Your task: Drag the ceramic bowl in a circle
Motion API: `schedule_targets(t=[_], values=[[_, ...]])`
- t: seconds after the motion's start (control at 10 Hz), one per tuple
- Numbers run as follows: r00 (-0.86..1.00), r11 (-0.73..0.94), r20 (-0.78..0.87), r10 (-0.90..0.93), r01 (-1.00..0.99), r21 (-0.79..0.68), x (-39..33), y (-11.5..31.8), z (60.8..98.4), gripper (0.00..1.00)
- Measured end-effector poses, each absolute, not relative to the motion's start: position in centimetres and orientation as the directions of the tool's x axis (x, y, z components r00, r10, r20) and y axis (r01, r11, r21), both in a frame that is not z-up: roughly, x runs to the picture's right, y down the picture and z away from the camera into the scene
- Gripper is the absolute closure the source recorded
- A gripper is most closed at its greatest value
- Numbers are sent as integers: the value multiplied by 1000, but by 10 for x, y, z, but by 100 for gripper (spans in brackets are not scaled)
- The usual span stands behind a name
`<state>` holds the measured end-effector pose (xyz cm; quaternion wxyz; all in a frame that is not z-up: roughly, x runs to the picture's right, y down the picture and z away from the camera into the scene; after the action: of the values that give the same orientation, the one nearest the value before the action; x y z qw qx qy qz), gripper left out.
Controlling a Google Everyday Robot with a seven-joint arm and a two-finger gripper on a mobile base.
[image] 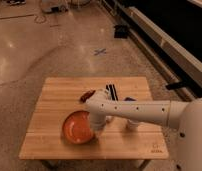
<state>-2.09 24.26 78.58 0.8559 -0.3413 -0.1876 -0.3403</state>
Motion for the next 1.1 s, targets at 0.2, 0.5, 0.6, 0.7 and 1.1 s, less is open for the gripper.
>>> schedule_targets(t=[0.2,0.5,0.6,0.7,1.1], values=[[692,529,562,-453,716,-456,-15,239,788,63],[687,523,566,-456,721,-454,-11,232,788,63],[692,532,561,-454,716,-453,0,237,784,63],[700,533,558,-446,709,-462,4,239,782,63],[689,511,568,-451,721,-469,3,210,793,63]])
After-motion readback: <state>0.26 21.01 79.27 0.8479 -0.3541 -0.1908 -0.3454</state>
